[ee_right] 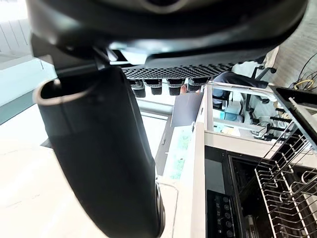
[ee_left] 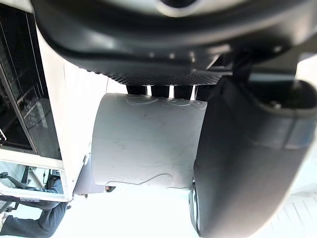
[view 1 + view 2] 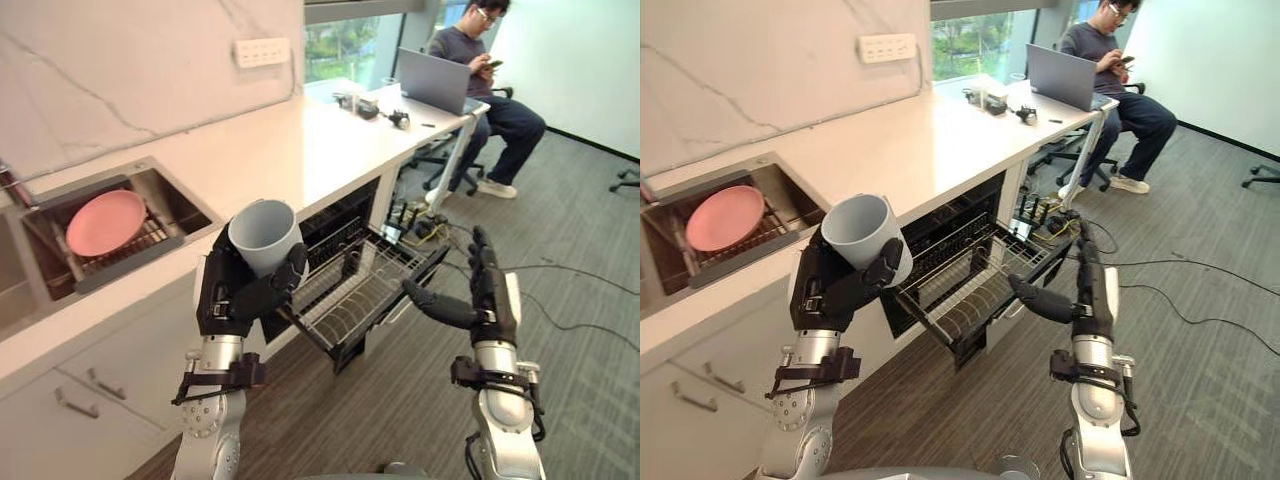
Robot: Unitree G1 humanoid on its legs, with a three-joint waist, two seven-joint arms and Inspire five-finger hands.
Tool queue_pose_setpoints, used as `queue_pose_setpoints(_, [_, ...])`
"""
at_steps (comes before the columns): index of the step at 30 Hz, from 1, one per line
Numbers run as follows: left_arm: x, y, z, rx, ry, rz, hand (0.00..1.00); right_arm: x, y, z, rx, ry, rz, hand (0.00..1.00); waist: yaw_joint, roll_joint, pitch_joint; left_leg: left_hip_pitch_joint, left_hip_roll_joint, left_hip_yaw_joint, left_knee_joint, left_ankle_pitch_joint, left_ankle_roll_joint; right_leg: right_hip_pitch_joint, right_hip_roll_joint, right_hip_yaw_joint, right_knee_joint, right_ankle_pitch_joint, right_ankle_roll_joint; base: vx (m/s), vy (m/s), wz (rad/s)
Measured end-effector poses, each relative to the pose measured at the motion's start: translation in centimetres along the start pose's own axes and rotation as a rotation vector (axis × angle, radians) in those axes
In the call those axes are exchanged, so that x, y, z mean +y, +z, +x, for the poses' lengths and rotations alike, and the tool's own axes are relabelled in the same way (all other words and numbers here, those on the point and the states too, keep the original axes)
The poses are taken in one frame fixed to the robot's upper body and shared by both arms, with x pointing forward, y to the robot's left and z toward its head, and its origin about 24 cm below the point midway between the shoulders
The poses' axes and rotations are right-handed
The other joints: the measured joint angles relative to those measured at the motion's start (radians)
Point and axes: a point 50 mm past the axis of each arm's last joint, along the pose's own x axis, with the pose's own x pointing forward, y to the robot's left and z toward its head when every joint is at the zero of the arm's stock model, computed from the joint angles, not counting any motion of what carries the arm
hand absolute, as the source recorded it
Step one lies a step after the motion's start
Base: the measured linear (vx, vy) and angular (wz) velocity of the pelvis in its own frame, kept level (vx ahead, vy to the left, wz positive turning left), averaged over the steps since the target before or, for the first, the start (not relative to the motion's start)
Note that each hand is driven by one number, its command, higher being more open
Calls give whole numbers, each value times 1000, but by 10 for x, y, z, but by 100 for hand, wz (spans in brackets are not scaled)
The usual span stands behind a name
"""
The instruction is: Walk over to the sink, pick up the cup, carry it to the dishwasher, place the cup inside the dishwasher, then close the dishwasher door
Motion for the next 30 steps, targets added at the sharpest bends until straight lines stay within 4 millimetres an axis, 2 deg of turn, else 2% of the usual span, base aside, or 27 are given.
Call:
queue_pose_setpoints(2, [-9,-2,1,-6,0,-23,0,0,4,-2,-13,16,1,100,-5,11,-7,-8,29,0,19,-17,-17,11,31,-7,-24,-14,-11,92,-187,-15])
queue_pose_setpoints(4, [-19,-3,2,-11,-17,-41,0,-1,5,-4,-17,24,7,100,-5,11,-8,-6,55,-4,22,-24,-31,30,61,-15,-49,-14,-20,98,-147,0])
queue_pose_setpoints(6, [-20,-2,4,-23,-3,-26,0,-1,11,-3,-43,46,57,100,-3,12,-14,-9,77,-4,29,-32,-47,60,95,-22,-120,13,-32,86,-89,-4])
queue_pose_setpoints(10, [-16,0,6,-38,70,-19,0,1,13,-1,-43,83,186,100,12,14,-25,-12,91,-8,19,-31,-59,80,118,-29,-169,25,-38,106,-41,3])
queue_pose_setpoints(14, [-12,2,7,-57,111,21,0,3,18,5,-71,100,324,100,22,24,-29,7,89,-16,-3,-28,-63,106,123,-41,-192,25,-38,68,-6,10])
queue_pose_setpoints(17, [-14,3,7,-70,108,109,0,10,30,17,-141,132,418,100,22,42,-32,20,85,-12,-10,-25,-63,117,123,-43,-199,24,-37,9,5,2])
queue_pose_setpoints(20, [-14,0,7,-75,119,202,0,19,40,21,-189,208,492,100,24,52,-23,-76,79,-14,194,-25,-63,129,93,-47,-190,22,-39,-43,16,11])
queue_pose_setpoints(21, [-13,-1,10,-75,127,245,0,21,45,22,-213,235,486,100,29,47,1,-104,77,-18,266,-44,-53,148,64,-50,-182,11,-39,-50,96,21])
queue_pose_setpoints(22, [-17,-4,10,-58,123,266,0,20,46,23,-220,236,466,100,38,63,-2,-90,57,-6,141,-38,-31,153,49,-51,-175,10,-34,-58,109,20])
queue_pose_setpoints(23, [-19,-5,10,-59,121,270,0,19,48,25,-228,232,454,100,35,80,-2,-79,55,-3,66,17,-20,153,55,-51,-170,7,-29,-78,86,-1])
queue_pose_setpoints(24, [-21,-7,9,-60,128,285,0,19,48,27,-230,226,446,100,41,99,3,-62,53,6,29,55,-33,162,60,-37,-165,-3,-17,-53,35,-6])
queue_pose_setpoints(28, [-19,-13,9,-40,163,367,0,34,61,25,-271,270,466,100,19,92,3,-59,31,12,-35,79,-29,135,46,-28,-166,-7,-17,-68,26,-4])
queue_pose_setpoints(30, [-24,-18,13,-36,135,433,0,40,72,23,-308,293,471,100,18,86,4,-59,24,15,-76,104,-30,120,45,-24,-173,-4,-16,-20,-7,-1])
